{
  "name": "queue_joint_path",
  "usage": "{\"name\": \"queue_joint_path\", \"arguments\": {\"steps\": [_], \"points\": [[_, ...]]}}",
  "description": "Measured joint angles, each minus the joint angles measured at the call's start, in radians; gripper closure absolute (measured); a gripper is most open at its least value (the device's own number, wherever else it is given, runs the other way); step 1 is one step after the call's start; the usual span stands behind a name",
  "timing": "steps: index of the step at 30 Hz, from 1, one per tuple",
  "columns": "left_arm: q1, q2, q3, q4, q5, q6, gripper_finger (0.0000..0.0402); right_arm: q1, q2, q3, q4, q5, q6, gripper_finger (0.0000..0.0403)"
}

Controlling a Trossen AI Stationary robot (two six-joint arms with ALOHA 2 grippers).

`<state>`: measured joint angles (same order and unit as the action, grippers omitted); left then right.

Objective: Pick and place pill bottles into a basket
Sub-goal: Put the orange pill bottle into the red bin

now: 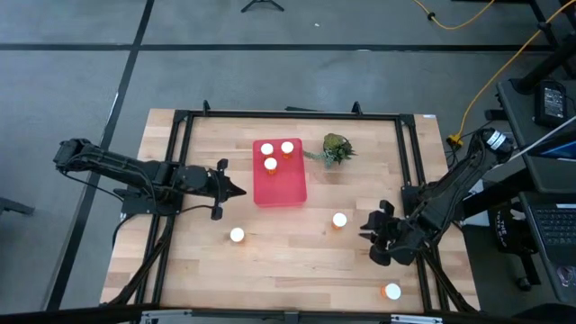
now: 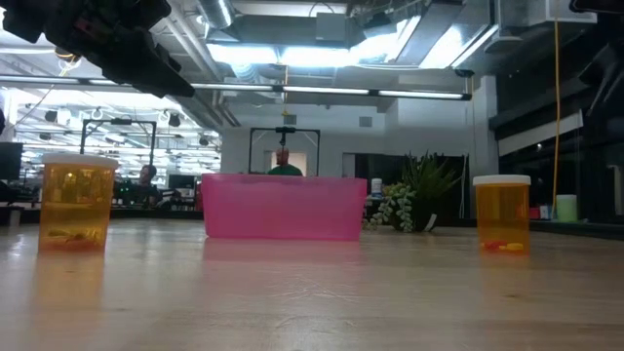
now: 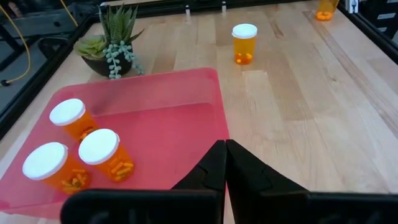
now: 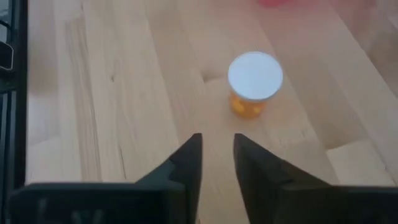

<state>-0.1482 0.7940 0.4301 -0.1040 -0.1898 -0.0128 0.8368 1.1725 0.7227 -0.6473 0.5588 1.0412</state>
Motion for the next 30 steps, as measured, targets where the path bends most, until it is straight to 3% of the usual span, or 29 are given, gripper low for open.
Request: {"name": "queue_joint_path", "arguments": {"steps": [15, 22, 30], "points": [[0.0, 0.0, 0.0, -0.001, 0.0, -0.003, 0.0399, -0.03, 0.0, -0.041, 0.037, 0.001, -0.029, 0.013], [0.0, 0.0, 0.0, -0.001, 0.0, -0.001, 0.0394, -0.03, 0.042, -0.042, 0.054, 0.018, -0.042, 0.0115], [0.0, 0.0, 0.0, -0.004, 0.0, -0.001, 0.0399, -0.03, 0.197, -0.042, 0.059, 0.164, 0.03, 0.0123]]}}
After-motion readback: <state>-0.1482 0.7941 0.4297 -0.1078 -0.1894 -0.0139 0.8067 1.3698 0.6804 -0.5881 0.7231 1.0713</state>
